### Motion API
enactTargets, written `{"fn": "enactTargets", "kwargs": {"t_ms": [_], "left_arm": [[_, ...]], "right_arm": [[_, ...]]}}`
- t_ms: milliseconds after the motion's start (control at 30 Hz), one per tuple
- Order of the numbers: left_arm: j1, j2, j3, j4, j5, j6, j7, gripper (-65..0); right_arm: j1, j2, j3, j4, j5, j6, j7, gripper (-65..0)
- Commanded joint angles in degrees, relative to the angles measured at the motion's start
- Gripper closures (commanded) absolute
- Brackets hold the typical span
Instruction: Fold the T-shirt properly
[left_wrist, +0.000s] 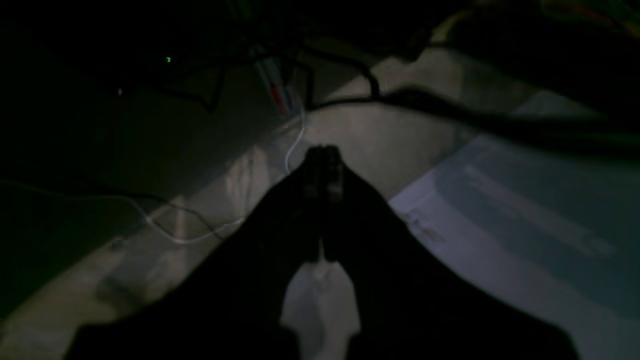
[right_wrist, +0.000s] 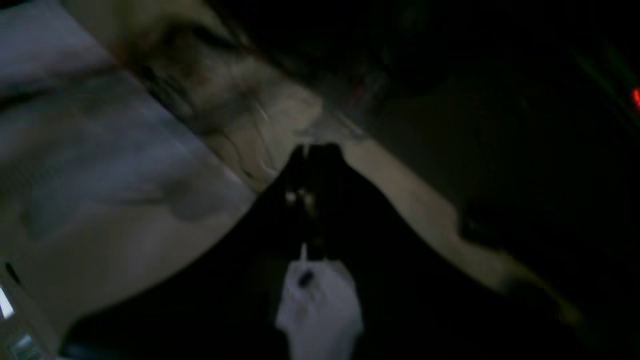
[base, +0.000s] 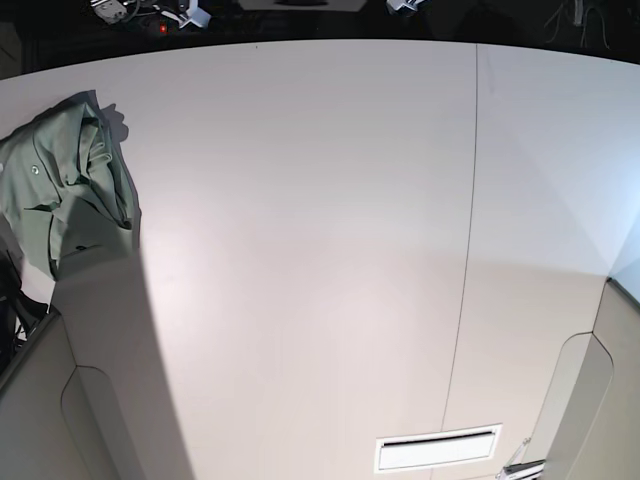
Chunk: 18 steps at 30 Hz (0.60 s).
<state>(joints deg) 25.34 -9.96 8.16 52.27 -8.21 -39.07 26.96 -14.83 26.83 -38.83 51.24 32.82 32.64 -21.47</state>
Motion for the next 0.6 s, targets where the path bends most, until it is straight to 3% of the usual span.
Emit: {"fn": "enactTargets", "kwargs": {"t_ms": [0, 67, 200, 267, 400, 467, 567], "left_arm": [[-0.8, 0.6, 0.1, -1.3, 0.3, -0.9, 0.0, 0.0], [-3.1, 1.7, 0.1, -4.1, 0.4, 2.9, 0.0, 0.0], [-5.9, 2.3, 0.0, -7.6, 0.4, 14.7, -0.8, 0.0], [-6.7, 2.3, 0.0, -8.7, 0.4, 20.7, -2.4, 0.0], [-7.4, 2.2, 0.0, -9.4, 0.4, 30.0, -3.7, 0.0], [-7.4, 2.2, 0.0, -9.4, 0.4, 32.8, -3.7, 0.0], [-7.4, 2.2, 0.0, -9.4, 0.4, 35.3, -4.9, 0.0]], "right_arm": [[0.5, -0.5, 0.1, 0.2, 0.2, -0.5, 0.2, 0.0], [1.5, -2.8, 0.3, 0.2, -0.1, -4.7, 0.2, 0.0], [1.6, -7.4, 1.6, -0.3, -4.2, -17.6, 0.2, 0.0], [1.6, -9.6, 2.4, -1.2, -4.4, -22.2, 0.1, 0.0], [1.6, -12.8, 4.7, -2.3, -5.2, -27.8, 0.1, 0.0], [1.6, -13.9, 6.1, -2.3, -7.1, -29.7, 0.0, 0.0], [1.8, -15.0, 8.6, -2.2, -9.5, -29.6, -1.8, 0.0]]}}
